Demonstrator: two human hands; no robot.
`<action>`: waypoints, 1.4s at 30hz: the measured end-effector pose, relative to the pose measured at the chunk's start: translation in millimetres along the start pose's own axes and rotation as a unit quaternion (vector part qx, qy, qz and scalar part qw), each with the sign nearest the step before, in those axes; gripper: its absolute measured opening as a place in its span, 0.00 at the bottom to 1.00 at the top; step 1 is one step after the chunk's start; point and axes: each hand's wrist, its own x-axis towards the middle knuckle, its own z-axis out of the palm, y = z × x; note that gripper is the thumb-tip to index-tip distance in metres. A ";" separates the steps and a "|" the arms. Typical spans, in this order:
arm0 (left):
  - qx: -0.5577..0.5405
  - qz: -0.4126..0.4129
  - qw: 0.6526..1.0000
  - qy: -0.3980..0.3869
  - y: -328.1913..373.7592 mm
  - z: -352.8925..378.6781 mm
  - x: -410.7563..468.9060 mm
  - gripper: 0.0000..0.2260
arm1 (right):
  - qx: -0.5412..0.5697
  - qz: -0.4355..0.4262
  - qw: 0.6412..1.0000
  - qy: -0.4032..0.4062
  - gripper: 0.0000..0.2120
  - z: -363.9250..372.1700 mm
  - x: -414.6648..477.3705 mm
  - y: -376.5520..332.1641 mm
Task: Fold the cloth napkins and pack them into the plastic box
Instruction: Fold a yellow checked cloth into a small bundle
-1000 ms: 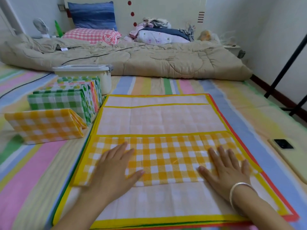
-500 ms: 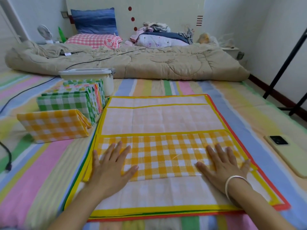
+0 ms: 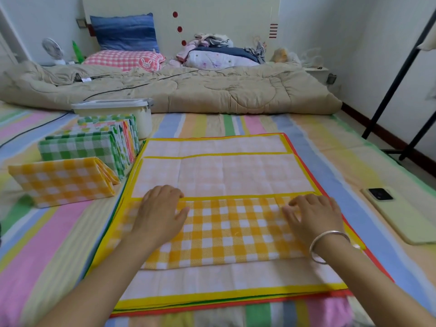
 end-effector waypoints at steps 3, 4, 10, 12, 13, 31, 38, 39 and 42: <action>0.002 0.038 0.995 -0.091 0.0 15.8 11.2 0.27 | -0.020 -0.012 0.999 -0.046 0.28 12.9 14.4 -0.3; 0.011 0.032 0.992 -0.120 -1.4 19.4 12.2 0.30 | -0.022 -0.006 0.997 -0.073 0.30 18.7 15.8 2.0; 0.003 0.016 0.990 -0.140 -3.8 30.9 9.3 0.39 | -0.002 0.011 0.993 -0.121 0.33 34.0 12.5 10.9; -0.005 0.010 0.990 -0.143 -4.4 31.5 8.6 0.38 | -0.001 0.012 0.993 -0.116 0.33 35.1 13.0 9.4; -0.007 0.008 0.989 -0.144 -4.8 32.0 8.6 0.38 | 0.002 0.013 0.993 -0.114 0.33 35.5 13.2 8.8; -0.090 0.133 0.987 0.032 54.0 24.6 3.5 0.16 | 0.008 -0.042 0.994 -0.100 0.31 -4.5 26.4 -7.0; -0.068 0.087 0.993 0.046 67.8 38.7 -7.9 0.19 | -0.001 -0.207 0.977 -0.056 0.28 -11.5 108.3 -73.6; -0.067 0.084 0.993 0.053 68.3 39.4 -7.8 0.19 | -0.011 -0.226 0.972 -0.059 0.29 -8.6 122.2 -84.0; -0.050 0.089 0.993 0.055 67.1 44.3 -7.2 0.20 | -0.042 -0.267 0.960 -0.077 0.31 -0.9 155.2 -112.7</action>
